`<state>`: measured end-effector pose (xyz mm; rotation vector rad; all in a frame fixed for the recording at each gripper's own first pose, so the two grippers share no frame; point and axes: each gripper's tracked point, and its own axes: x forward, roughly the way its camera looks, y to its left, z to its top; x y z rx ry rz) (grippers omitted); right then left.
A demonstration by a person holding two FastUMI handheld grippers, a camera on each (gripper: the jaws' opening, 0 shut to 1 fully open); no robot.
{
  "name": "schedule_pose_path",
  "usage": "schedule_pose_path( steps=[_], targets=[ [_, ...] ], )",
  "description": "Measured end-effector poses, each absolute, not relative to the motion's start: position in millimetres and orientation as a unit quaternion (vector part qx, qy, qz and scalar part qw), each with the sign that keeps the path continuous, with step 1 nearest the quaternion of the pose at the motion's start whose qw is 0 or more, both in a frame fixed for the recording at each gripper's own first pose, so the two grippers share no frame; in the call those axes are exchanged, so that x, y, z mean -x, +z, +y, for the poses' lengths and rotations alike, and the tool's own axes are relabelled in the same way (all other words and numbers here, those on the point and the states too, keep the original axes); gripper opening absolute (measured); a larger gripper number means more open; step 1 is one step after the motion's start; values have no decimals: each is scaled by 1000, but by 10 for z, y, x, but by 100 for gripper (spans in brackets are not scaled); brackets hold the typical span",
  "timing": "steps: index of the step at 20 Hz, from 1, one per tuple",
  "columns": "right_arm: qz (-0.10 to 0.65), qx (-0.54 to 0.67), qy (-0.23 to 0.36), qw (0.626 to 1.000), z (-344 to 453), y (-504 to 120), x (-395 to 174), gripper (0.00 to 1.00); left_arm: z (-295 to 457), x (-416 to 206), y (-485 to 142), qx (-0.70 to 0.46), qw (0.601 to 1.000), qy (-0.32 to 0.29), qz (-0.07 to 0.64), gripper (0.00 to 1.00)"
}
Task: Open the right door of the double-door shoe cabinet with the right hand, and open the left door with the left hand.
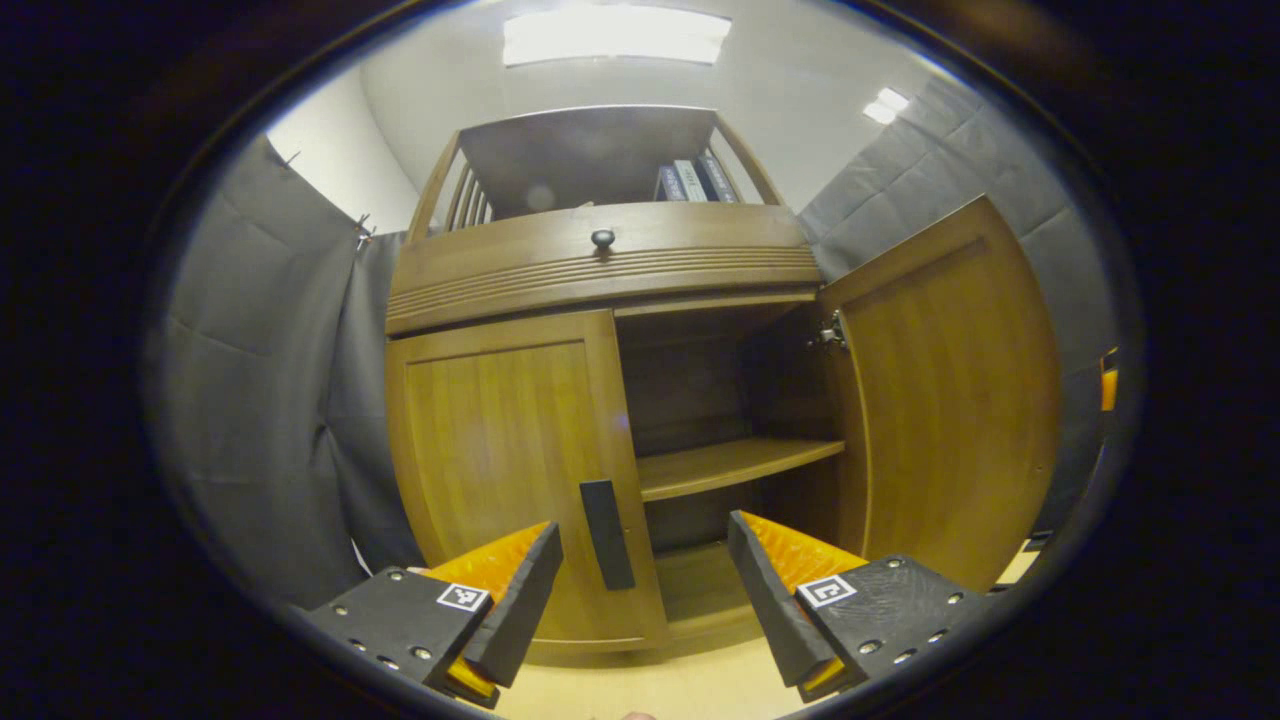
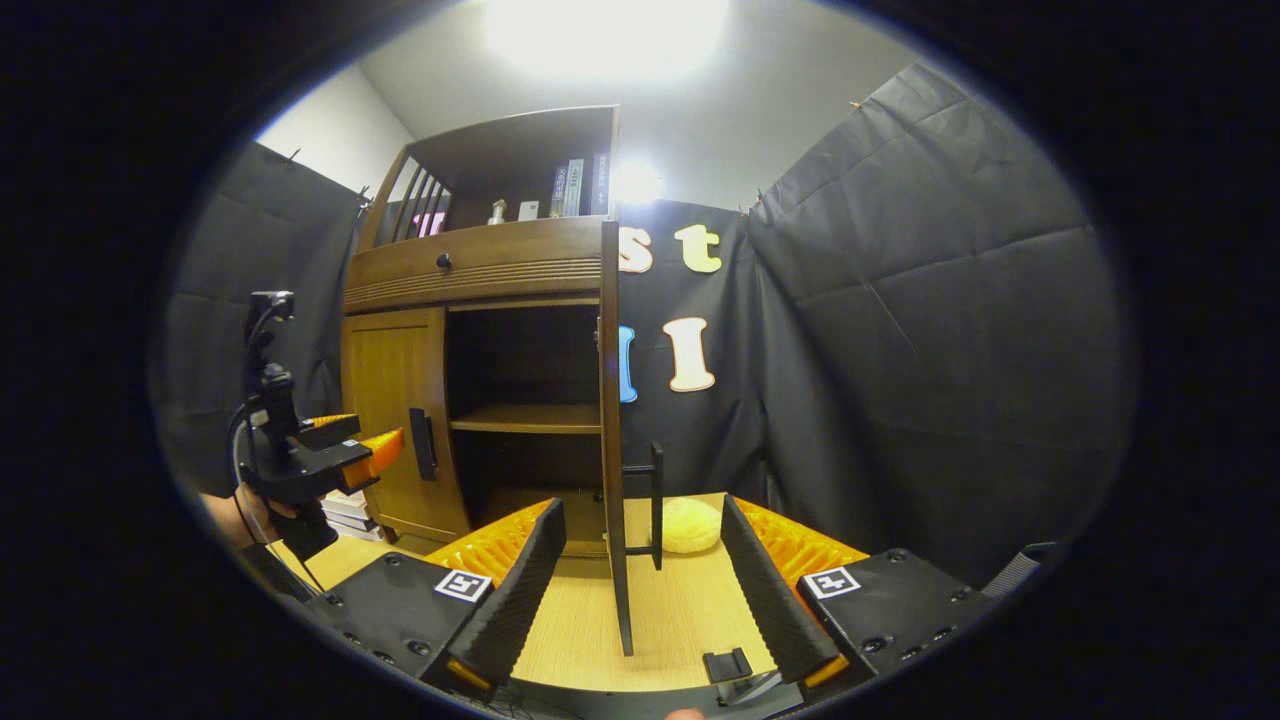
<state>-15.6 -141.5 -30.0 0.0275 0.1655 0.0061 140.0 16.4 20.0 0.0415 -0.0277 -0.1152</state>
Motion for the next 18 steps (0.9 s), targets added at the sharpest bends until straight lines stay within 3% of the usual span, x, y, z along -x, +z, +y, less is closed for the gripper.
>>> schedule_pose_path(
  steps=[1, 4, 5, 6, 8, 9, 18],
  targets=[
    [84, -14, 3, 996, -1409, -301, 169, 98, 176, -1490, 204, -17, 998, -56, -18, 99],
    [93, -14, -1, 996, -1412, -361, 226, 98, 187, -1712, 161, 8, 998, -56, -19, 99],
    [95, -15, 0, 995, -1405, -360, 247, 92, 220, -1791, 144, 14, 998, -52, -17, 99],
    [94, -16, -2, 995, -1397, -354, 265, 98, 261, -1860, 126, 18, 999, -45, -17, 99],
    [93, -16, -2, 996, -1373, -341, 291, 92, 302, -2007, 59, 21, 999, -33, -13, 99],
    [94, -13, -1, 995, -1363, -341, 312, 97, 316, -2086, 24, 19, 999, -31, -9, 99],
    [113, -9, -13, 993, -1447, -456, 460, 98, 435, -2603, -370, 37, 999, -17, 26, 99]
  ],
)
